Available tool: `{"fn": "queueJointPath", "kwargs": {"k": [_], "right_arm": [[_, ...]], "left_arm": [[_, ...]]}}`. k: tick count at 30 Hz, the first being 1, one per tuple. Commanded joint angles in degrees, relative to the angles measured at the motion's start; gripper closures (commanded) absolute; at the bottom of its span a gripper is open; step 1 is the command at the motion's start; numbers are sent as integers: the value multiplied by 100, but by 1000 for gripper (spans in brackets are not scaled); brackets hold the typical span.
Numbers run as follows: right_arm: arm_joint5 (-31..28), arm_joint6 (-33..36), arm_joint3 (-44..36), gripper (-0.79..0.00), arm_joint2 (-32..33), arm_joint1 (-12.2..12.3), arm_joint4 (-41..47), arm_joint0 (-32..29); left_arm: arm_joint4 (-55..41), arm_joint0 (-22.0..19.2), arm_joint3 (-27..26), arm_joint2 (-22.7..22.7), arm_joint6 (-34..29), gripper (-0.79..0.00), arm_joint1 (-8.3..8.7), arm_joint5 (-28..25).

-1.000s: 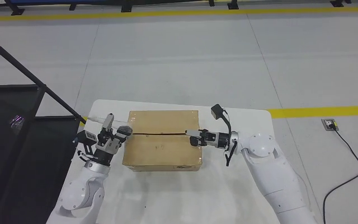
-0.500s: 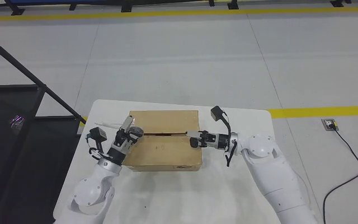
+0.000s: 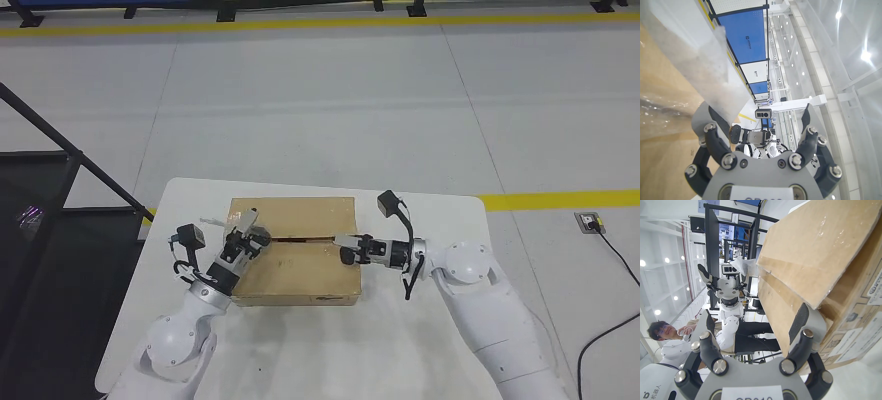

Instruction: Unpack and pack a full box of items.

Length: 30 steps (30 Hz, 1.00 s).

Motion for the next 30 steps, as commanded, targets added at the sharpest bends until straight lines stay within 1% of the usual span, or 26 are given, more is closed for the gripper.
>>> {"fn": "queueJointPath", "kwargs": {"k": [1,4,10,13,22,26,30], "right_arm": [[9,-32,-94,-785,22,21,-25,-54],[20,-133,-272,-785,79,55,-51,-173],[96,-605,-737,-785,313,132,-68,-532],[20,-758,-988,-785,456,176,-45,-756],[8,-809,-1423,-785,813,311,1,-1257],[-24,-803,-1443,-785,863,344,61,-1347],[-57,-791,-1402,-785,875,369,114,-1357]], "left_arm": [[47,-30,1,39,-13,-785,-12,32],[103,-82,17,97,-17,-785,-33,75],[180,-142,31,214,-57,-785,-73,132],[217,-171,51,269,-66,-785,-93,151],[301,-344,160,441,-85,-785,-162,245],[355,-424,227,527,-81,-785,-196,277],[402,-409,217,550,-136,-785,-212,266]]}}
